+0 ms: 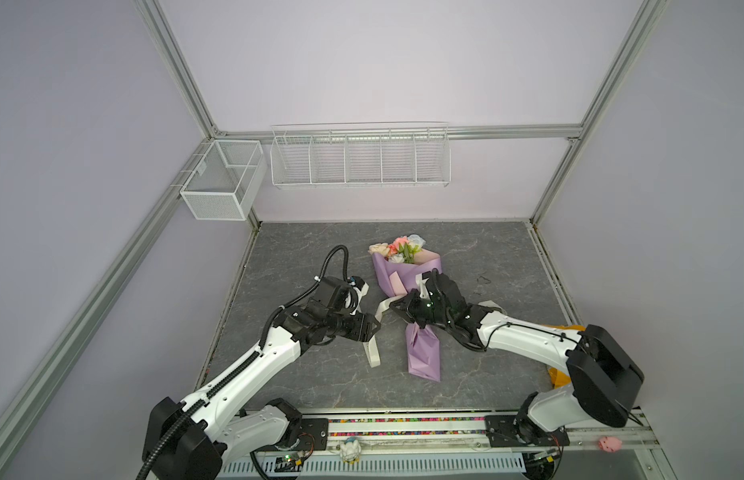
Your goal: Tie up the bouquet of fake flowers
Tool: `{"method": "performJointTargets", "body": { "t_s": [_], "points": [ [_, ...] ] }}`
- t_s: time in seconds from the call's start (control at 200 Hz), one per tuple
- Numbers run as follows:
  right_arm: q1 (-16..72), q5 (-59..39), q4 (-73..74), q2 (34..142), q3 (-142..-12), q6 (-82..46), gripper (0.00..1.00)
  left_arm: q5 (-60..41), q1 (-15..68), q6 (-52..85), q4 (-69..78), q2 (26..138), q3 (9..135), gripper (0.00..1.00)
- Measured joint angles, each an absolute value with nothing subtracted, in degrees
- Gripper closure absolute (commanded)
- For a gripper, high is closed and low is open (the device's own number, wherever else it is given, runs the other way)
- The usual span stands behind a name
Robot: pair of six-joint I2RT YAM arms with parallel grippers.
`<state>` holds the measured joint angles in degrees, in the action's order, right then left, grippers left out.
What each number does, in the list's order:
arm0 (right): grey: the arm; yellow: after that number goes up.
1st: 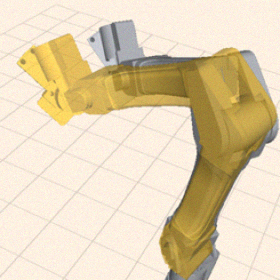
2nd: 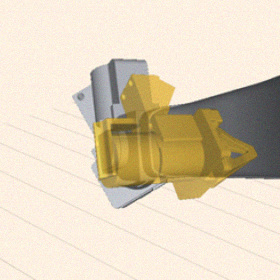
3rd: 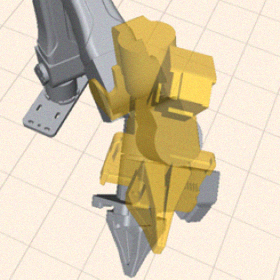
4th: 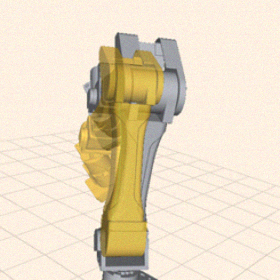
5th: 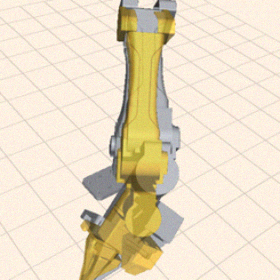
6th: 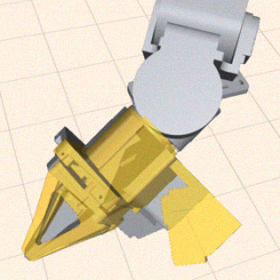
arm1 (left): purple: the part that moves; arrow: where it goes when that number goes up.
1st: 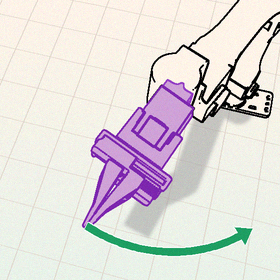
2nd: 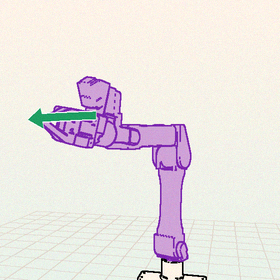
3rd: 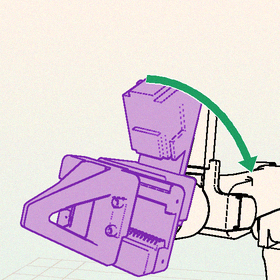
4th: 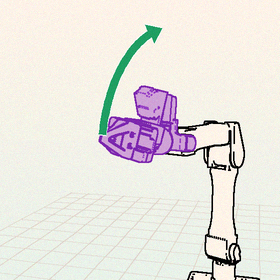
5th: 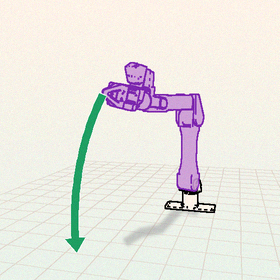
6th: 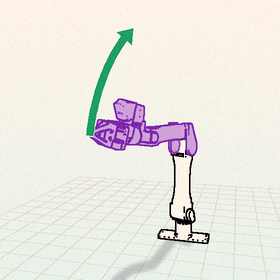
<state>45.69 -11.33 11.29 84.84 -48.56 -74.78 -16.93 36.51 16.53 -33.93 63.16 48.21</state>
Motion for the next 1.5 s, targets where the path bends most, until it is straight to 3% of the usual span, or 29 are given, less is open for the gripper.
{"method": "performJointTargets", "body": {
  "t_s": [0.235,0.465,0.62,0.77,0.87,0.965,1.03,1.17,1.385,1.5],
  "points": [
    [45.5,-10.7,7.4,81.8,-48.3,-70.5,0.94,-20.5,35.1,14.6,-22.8,64.6,46.7,0.28],
    [45.5,-10.8,4.7,81.2,-48.2,-67.3,0.94,-29.9,34.1,5.0,-21.1,76.1,51.3,0.32],
    [45.3,-10.7,3.3,81.2,-48.2,-65.7,0.94,-35.9,33.9,0.7,-21.5,82.2,54.4,0.45],
    [44.7,-10.7,1.7,80.9,-48.2,-64.7,0.94,-38.9,33.8,-1.9,-23.0,85.8,56.8,0.66],
    [44.6,-10.7,0.8,80.4,-48.2,-64.4,0.94,-39.9,33.7,-2.7,-24.8,87.0,58.0,0.73],
    [44.5,-10.7,0.6,80.0,-48.2,-64.2,0.94,-40.6,33.7,-3.1,-25.8,88.0,58.6,0.73],
    [44.3,-10.7,0.4,79.8,-48.2,-64.2,0.94,-40.8,33.7,-3.0,-26.2,88.5,58.6,0.66],
    [44.0,-10.6,-0.2,79.7,-48.2,-64.1,0.94,-41.0,33.7,-2.9,-26.7,88.8,58.6,0.67],
    [43.5,-10.3,-1.4,78.7,-48.2,-64.0,0.94,-41.0,33.7,-2.9,-27.1,88.8,58.6,0.79],
    [43.3,-10.2,-1.8,78.5,-48.2,-64.0,0.94,-40.7,33.7,-3.1,-27.2,88.8,58.6,0.81]
  ]
}}
